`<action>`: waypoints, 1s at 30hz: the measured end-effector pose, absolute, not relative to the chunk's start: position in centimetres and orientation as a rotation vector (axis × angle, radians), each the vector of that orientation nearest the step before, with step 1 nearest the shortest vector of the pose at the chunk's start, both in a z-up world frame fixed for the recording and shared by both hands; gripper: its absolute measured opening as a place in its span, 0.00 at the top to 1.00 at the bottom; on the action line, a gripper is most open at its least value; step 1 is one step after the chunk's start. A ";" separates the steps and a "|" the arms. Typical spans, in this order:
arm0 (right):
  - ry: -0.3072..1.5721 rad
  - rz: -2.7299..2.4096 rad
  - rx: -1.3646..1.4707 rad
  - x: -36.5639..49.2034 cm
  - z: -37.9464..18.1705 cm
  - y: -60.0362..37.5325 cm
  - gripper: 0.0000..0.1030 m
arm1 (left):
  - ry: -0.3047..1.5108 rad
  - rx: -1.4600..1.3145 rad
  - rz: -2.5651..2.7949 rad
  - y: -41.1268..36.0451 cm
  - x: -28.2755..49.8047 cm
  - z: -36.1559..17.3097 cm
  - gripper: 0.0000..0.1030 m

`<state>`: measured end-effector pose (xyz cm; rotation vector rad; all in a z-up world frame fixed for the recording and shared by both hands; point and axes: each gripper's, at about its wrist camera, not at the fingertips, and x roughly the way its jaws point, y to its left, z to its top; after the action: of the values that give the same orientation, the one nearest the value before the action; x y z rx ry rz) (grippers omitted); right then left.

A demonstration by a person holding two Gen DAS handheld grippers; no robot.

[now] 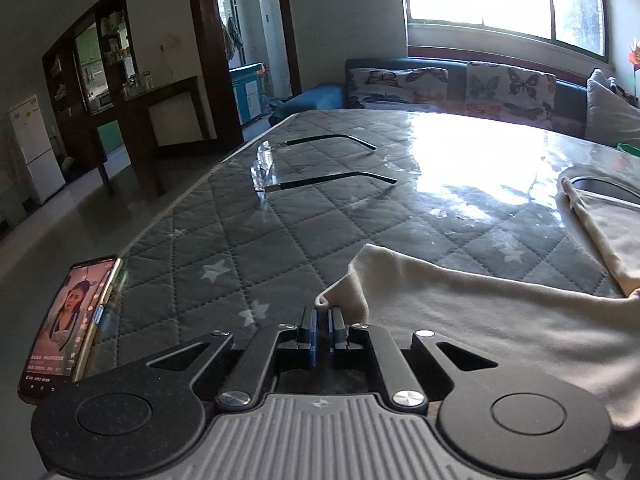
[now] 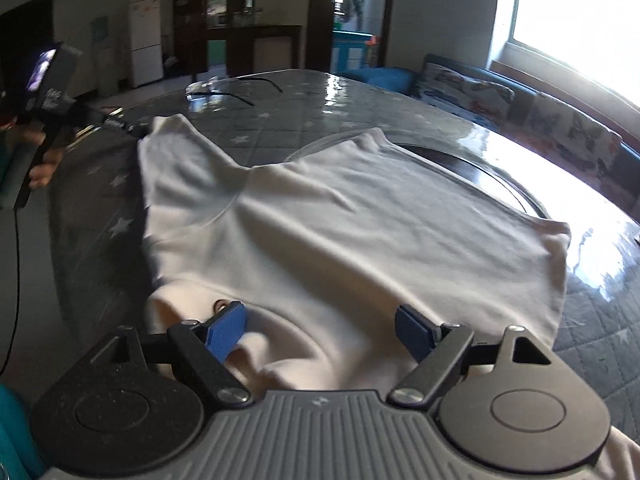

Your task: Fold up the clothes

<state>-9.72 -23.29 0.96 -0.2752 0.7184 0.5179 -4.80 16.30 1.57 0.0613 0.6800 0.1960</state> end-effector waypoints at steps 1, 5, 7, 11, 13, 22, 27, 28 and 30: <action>0.710 0.516 -0.272 -9.7 1.2 -23.3 0.19 | 0.681 0.062 0.197 16.3 -4.7 1.6 0.94; 0.676 0.501 -0.238 -9.5 2.0 -23.6 0.19 | 0.684 0.076 0.202 16.1 -4.5 1.5 0.94; 0.668 0.495 -0.207 -9.1 2.2 -23.6 0.19 | 0.685 0.083 0.202 16.0 -4.5 1.5 0.94; 0.725 0.542 -0.170 -8.9 1.2 -23.1 0.19 | 0.688 0.097 0.204 15.9 -4.5 1.5 0.92; 0.758 0.578 -0.162 -9.4 0.9 -23.0 0.19 | 0.693 0.097 0.203 16.0 -4.5 1.5 0.91; 0.811 0.632 -0.098 -11.4 1.4 -24.1 0.19 | 0.698 0.118 0.224 15.9 -4.6 1.5 0.90; 0.818 0.656 -0.103 -12.5 1.4 -24.1 0.19 | 0.709 0.126 0.237 16.0 -4.5 1.6 0.90; 0.823 0.667 -0.099 -12.7 1.5 -24.2 0.19 | 0.710 0.126 0.240 16.0 -4.5 1.7 0.89; 0.824 0.674 -0.103 -13.1 1.7 -24.3 0.19 | 0.716 0.123 0.249 16.0 -4.6 1.8 0.89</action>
<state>-13.06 -24.35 1.70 -0.1030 0.8236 0.6735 -4.60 16.04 1.80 0.1226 0.7164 0.2493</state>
